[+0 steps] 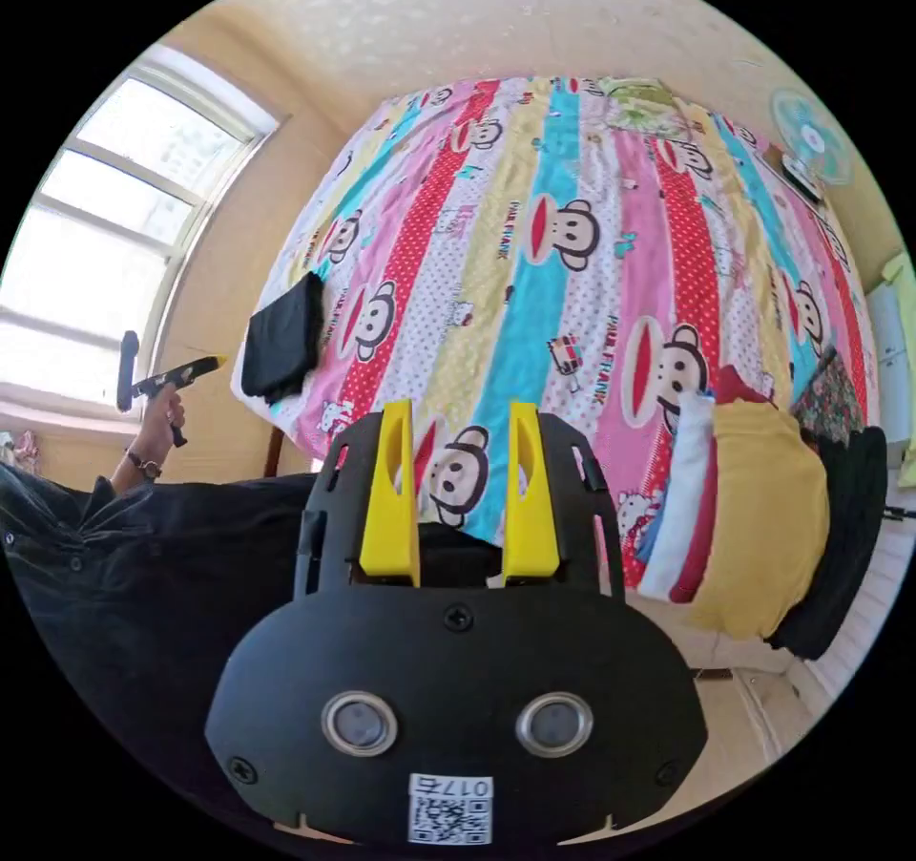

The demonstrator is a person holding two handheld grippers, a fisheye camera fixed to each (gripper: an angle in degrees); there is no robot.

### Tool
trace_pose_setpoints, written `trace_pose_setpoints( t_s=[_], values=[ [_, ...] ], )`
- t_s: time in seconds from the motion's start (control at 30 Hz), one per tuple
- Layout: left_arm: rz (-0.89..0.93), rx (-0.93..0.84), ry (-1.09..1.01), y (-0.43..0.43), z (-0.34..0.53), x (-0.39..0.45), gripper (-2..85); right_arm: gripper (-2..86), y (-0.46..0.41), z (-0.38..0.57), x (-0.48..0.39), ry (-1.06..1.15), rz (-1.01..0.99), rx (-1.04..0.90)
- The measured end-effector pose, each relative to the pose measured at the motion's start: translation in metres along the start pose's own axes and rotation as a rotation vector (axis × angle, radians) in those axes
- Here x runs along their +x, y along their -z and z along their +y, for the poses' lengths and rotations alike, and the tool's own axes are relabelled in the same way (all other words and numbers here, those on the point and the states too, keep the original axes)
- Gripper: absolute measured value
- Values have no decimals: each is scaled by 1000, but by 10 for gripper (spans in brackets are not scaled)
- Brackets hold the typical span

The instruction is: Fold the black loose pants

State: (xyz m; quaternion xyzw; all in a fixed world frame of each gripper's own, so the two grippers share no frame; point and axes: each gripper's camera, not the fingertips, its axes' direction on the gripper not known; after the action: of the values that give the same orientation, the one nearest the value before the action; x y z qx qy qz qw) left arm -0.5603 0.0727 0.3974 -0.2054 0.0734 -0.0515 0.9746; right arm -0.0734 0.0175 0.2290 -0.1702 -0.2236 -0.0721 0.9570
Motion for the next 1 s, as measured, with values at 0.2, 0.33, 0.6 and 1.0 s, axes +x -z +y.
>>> trace_pose_setpoints(
  t_s=[0.2,0.33,0.6,1.0],
  values=[
    [-2,-101,261,-77,-18,-191,112,131,-63,-114,-175,270,-3,-151],
    [190,-226,317,-151,-26,-260,124,129,-91,-138,-230,293,-13,-252],
    [508,-31,84,-110,-35,-265,34,117,-93,-155,-260,337,17,-294],
    [982,180,-909,55,-87,-26,20,146,57,-164,-278,279,-25,282]
  ],
)
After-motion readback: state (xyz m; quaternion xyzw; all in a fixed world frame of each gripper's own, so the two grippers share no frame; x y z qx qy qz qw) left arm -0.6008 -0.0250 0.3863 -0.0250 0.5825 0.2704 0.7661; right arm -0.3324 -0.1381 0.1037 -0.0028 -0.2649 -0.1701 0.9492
